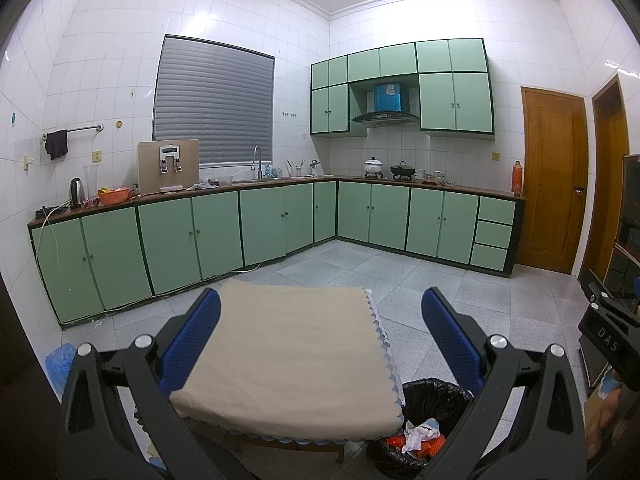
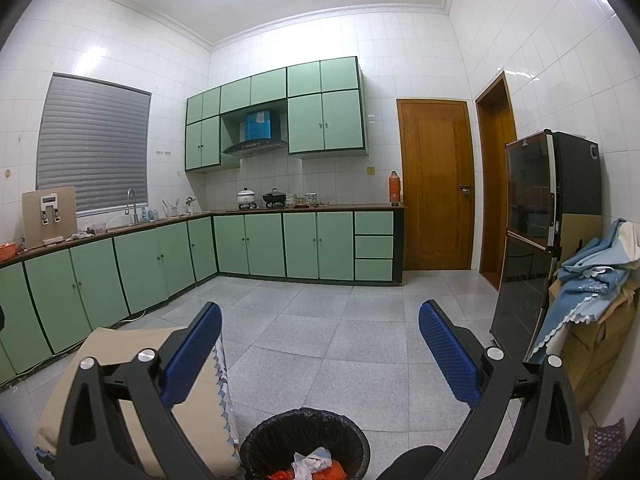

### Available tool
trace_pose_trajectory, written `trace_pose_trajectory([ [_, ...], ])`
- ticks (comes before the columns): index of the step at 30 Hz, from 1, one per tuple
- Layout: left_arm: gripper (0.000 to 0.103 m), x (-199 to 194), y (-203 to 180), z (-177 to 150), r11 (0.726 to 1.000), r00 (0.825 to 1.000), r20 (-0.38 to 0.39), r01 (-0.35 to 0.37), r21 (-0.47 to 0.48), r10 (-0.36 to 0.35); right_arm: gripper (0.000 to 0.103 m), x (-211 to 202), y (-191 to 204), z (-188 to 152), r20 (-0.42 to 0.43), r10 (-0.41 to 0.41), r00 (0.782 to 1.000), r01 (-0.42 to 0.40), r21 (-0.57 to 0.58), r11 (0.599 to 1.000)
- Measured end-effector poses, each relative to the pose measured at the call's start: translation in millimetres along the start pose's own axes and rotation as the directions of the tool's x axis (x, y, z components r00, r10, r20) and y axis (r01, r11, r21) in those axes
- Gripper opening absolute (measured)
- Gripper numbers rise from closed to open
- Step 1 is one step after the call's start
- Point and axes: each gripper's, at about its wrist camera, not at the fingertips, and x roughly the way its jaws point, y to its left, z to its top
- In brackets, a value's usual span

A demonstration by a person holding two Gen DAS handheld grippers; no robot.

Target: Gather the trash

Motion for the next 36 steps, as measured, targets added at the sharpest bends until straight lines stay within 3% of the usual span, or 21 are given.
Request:
trace_pose_trajectory([
  [36,0.097,3.0,1.2,1.8,1.000,1.000,-0.001,0.000,-0.004,0.000,0.097,1.6,-1.9,-4.1,-0.004,-0.001,1.000,0.001,0.003,1.000],
])
